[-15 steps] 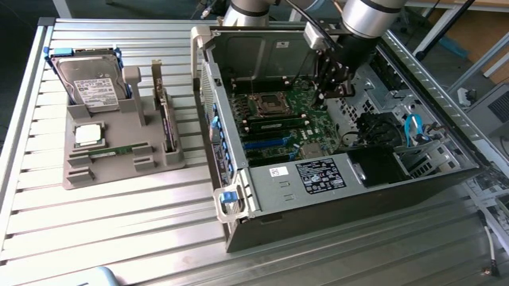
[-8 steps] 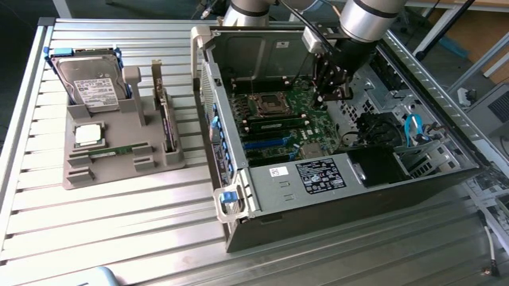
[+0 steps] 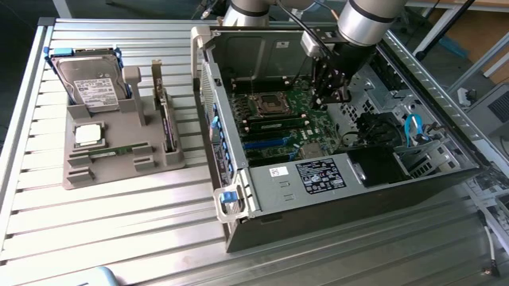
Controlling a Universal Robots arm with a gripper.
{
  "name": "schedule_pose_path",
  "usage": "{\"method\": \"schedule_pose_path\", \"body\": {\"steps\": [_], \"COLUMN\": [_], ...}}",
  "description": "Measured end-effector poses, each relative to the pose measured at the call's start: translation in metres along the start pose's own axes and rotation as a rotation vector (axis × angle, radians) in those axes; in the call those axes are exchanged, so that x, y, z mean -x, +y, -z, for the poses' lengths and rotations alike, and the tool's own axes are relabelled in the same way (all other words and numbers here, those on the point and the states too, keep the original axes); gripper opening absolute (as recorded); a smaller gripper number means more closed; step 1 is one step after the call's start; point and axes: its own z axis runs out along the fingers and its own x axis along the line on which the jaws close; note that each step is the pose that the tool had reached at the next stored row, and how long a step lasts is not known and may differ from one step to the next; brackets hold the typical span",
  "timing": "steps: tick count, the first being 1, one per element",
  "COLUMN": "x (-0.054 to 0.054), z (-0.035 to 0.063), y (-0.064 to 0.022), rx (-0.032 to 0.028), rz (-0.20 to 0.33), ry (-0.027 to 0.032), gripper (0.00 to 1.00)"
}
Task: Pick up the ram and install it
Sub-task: 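Press down the ram until it locks into place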
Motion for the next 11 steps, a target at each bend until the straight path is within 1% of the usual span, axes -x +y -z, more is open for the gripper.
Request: {"method": "schedule_pose_path", "body": {"steps": [11], "x": [0.000], "z": [-0.0159], "y": [-0.0003], "rx": [0.0000], "rz": [0.000], "ry": [0.0000], "gripper": [0.11]}}
